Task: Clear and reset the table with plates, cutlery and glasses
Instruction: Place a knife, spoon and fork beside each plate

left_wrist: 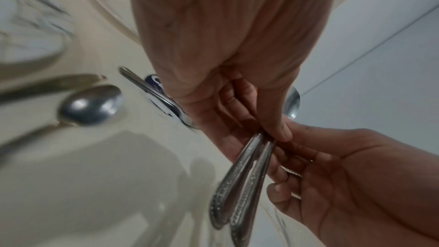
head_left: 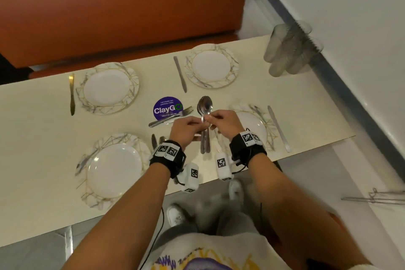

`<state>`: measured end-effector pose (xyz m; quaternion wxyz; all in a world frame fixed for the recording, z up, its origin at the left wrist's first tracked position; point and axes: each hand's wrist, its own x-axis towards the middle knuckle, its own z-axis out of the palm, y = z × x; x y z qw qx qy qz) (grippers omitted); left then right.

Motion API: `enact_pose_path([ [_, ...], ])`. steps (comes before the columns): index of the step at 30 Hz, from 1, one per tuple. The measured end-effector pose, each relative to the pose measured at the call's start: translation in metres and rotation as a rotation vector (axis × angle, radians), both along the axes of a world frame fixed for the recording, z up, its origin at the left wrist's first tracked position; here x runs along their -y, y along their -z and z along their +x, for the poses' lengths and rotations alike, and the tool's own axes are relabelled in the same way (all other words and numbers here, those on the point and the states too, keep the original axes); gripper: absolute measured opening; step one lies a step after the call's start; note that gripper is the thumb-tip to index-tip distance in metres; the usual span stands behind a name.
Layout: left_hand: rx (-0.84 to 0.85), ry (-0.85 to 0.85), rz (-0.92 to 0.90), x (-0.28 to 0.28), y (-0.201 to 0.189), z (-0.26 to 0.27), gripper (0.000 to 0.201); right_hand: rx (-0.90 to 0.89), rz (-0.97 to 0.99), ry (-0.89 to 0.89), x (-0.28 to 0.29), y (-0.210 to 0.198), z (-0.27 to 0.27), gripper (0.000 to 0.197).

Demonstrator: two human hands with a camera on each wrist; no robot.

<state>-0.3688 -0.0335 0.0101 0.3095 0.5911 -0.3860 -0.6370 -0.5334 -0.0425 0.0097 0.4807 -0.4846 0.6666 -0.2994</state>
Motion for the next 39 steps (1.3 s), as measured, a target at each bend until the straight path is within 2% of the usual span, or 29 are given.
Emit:
enact_pose_path([
  [7,-0.025,-0.083,0.063,0.023,0.013,-0.109,0.024,0.003,0.051,0.114,0.024,-0.002,-0.130,0.017],
  [10,-0.037,-0.108,0.088,0.029,0.017,-0.144,0.015,-0.101,0.109,0.148,0.032,0.013,-0.188,0.017],
  [14,-0.036,-0.166,0.099,0.033,0.022,-0.182,0.005,-0.275,0.243,0.122,0.033,0.036,-0.250,0.003],
  [16,0.052,-0.187,0.099,0.034,0.029,-0.194,0.010,-0.367,0.304,0.073,0.030,0.044,-0.269,0.014],
  [18,0.097,-0.220,0.132,0.034,0.036,-0.204,0.012,-0.432,0.335,0.044,0.026,0.052,-0.281,0.019],
  [23,0.061,-0.310,0.211,0.037,0.043,-0.218,0.008,-0.524,0.345,0.023,0.020,0.062,-0.293,0.021],
  [28,0.016,-0.300,0.228,0.038,0.039,-0.221,0.009,-0.533,0.348,0.050,0.023,0.070,-0.299,0.014],
  [39,0.000,-0.316,0.220,0.038,0.034,-0.214,0.022,-0.535,0.390,0.082,0.024,0.076,-0.301,0.021],
])
